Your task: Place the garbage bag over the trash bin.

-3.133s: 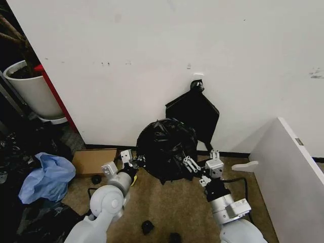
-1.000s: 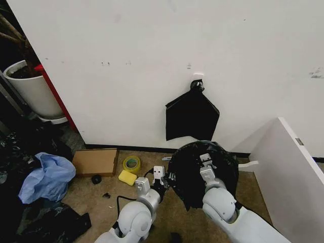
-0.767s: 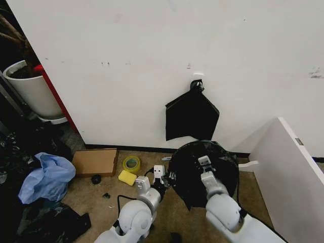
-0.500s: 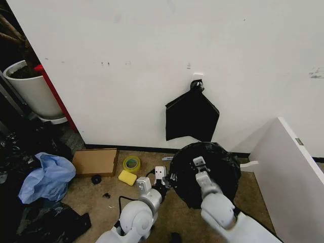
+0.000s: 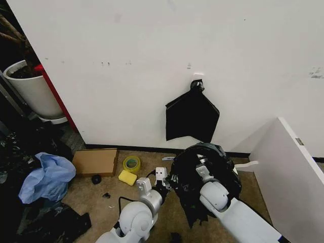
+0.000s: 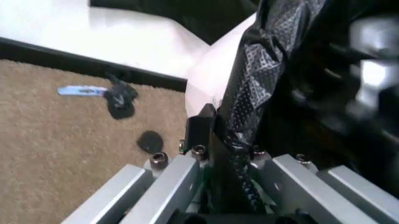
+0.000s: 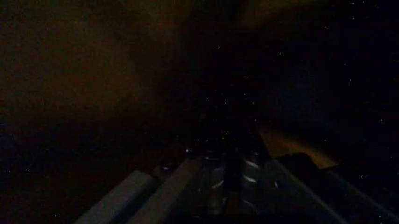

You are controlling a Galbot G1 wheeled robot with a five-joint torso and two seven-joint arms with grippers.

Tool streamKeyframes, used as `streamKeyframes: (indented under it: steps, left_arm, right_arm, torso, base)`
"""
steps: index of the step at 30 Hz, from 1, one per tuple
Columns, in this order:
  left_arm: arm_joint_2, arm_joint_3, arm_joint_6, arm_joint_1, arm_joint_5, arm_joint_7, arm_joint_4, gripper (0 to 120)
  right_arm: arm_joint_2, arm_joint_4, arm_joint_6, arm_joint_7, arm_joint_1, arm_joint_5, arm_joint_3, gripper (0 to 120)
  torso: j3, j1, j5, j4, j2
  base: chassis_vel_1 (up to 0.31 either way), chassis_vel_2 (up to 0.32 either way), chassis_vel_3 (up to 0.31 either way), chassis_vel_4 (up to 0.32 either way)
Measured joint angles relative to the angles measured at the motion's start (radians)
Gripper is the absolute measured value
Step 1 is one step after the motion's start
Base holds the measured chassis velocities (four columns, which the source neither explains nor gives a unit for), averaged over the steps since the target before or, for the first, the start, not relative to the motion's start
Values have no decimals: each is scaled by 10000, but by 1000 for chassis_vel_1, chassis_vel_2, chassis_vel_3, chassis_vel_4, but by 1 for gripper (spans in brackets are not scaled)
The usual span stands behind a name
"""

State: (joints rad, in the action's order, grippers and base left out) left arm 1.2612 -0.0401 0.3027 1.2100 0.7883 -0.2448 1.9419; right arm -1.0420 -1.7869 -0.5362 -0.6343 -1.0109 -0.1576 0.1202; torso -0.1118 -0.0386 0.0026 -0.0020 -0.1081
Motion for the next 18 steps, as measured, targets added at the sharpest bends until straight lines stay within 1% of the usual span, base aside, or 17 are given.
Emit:
streamKeyframes:
  steps: [3,5,8,11,13,14,15,18]
  left_arm:
    - [68,52,-58,-115,-39,-1,-122,0]
    - [113,103,-123,-223,-171,-1,-282,0]
    - [118,143,-160,-287,-238,-1,-371,0]
    - [81,155,-198,-301,-413,16,-412,0]
    - [9,155,-235,-241,-564,37,-392,0]
    - [-18,160,-240,-205,-592,42,-338,0]
    - [-18,160,-240,-205,-592,42,-338,0]
    - [-72,187,-255,-118,-633,67,-153,0]
  right_arm:
    - [213,-897,56,-5,-407,-310,35,0]
    - [386,-1775,-5,-26,-877,-667,34,0]
    - [486,-2241,-130,-43,-1129,-957,-1,0]
    - [588,-2795,-760,-278,-1268,-1762,-34,0]
    - [662,-3134,-1639,-750,-1147,-2912,-68,0]
    - [696,-3200,-1837,-909,-1041,-3464,-94,0]
    - [696,-3200,-1837,-909,-1041,-3464,-94,0]
    - [785,-3100,-1985,-1067,-737,-4380,-117,0]
  torso:
    - [1,0,-1,1,0]
    - [2,1,-1,0,0]
    - [2,0,-1,0,-1]
    - [2,1,-1,0,-2]
    - [1,0,-1,-1,-2]
    - [1,0,-1,1,-2]
    - [1,0,-1,1,-2]
    - [2,0,-1,1,-2]
  base:
    - [0,0,0,0]
    - [0,0,0,0]
    - [0,0,0,0]
    - [0,0,0,0]
    - [0,0,0,0]
    - [0,0,0,0]
    - [0,0,0,0]
    - [0,0,0,0]
